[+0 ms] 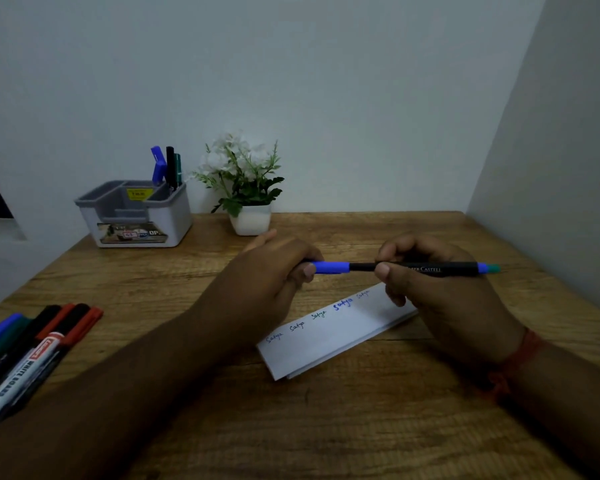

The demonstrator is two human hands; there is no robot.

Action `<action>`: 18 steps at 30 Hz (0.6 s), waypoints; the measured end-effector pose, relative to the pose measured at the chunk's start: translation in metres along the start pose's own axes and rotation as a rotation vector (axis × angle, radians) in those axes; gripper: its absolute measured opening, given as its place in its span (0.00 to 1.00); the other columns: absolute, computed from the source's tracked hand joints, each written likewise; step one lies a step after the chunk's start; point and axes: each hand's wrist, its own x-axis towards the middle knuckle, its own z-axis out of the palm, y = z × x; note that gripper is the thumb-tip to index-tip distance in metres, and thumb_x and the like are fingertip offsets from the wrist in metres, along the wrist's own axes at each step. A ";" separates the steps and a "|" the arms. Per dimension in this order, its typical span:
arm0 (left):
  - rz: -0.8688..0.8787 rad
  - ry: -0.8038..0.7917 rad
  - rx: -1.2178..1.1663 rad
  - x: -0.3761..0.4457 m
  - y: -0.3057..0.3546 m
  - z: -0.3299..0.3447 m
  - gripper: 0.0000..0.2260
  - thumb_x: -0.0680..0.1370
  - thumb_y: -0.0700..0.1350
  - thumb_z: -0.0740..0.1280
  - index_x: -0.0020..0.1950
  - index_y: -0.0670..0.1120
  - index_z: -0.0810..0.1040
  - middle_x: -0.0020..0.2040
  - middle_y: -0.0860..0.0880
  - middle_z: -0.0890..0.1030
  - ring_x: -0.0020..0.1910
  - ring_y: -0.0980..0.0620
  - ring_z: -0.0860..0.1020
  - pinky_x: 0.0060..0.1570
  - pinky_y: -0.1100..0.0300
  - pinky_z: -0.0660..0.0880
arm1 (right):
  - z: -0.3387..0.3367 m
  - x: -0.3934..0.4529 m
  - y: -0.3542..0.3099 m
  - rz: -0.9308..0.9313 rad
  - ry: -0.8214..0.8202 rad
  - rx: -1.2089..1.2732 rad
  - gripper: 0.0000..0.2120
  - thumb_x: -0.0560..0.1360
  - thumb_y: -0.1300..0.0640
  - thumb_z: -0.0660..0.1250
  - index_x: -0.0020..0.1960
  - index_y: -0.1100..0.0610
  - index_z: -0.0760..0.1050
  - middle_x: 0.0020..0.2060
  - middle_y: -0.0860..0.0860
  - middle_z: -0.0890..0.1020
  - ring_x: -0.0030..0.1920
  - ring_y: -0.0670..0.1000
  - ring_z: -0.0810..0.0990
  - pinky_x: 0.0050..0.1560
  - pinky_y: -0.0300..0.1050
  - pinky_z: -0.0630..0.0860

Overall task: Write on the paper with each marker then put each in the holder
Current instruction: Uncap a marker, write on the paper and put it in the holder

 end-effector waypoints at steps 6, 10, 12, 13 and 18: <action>0.029 -0.022 -0.085 0.000 0.015 0.005 0.10 0.81 0.47 0.57 0.53 0.49 0.78 0.37 0.60 0.74 0.41 0.61 0.72 0.56 0.71 0.60 | 0.005 0.002 0.011 0.030 -0.067 0.138 0.09 0.67 0.51 0.80 0.42 0.52 0.83 0.32 0.51 0.81 0.29 0.49 0.76 0.29 0.41 0.74; -0.028 0.056 -0.164 0.002 0.021 0.013 0.08 0.80 0.46 0.58 0.48 0.52 0.76 0.34 0.60 0.74 0.39 0.63 0.72 0.63 0.59 0.62 | 0.006 0.002 0.010 0.032 -0.061 0.158 0.13 0.66 0.46 0.82 0.42 0.52 0.82 0.31 0.52 0.81 0.30 0.50 0.78 0.31 0.42 0.75; -0.044 0.086 -0.167 0.001 0.024 0.017 0.07 0.80 0.45 0.58 0.46 0.55 0.73 0.33 0.60 0.74 0.39 0.62 0.72 0.59 0.59 0.63 | 0.007 0.002 0.011 0.018 -0.036 0.126 0.12 0.68 0.50 0.81 0.42 0.54 0.80 0.32 0.54 0.81 0.30 0.51 0.78 0.32 0.42 0.76; -0.051 0.088 -0.171 0.001 0.025 0.018 0.07 0.80 0.44 0.58 0.46 0.55 0.73 0.33 0.59 0.74 0.39 0.62 0.72 0.56 0.60 0.63 | 0.009 0.002 0.010 0.005 -0.022 0.107 0.10 0.70 0.52 0.79 0.42 0.55 0.80 0.32 0.54 0.81 0.30 0.52 0.79 0.33 0.42 0.76; -0.013 0.054 -0.126 0.005 0.019 0.010 0.09 0.81 0.47 0.59 0.52 0.52 0.79 0.41 0.58 0.79 0.46 0.61 0.73 0.56 0.65 0.63 | 0.012 0.003 0.003 0.020 0.024 0.118 0.04 0.73 0.57 0.77 0.44 0.53 0.83 0.32 0.52 0.81 0.30 0.49 0.78 0.34 0.38 0.76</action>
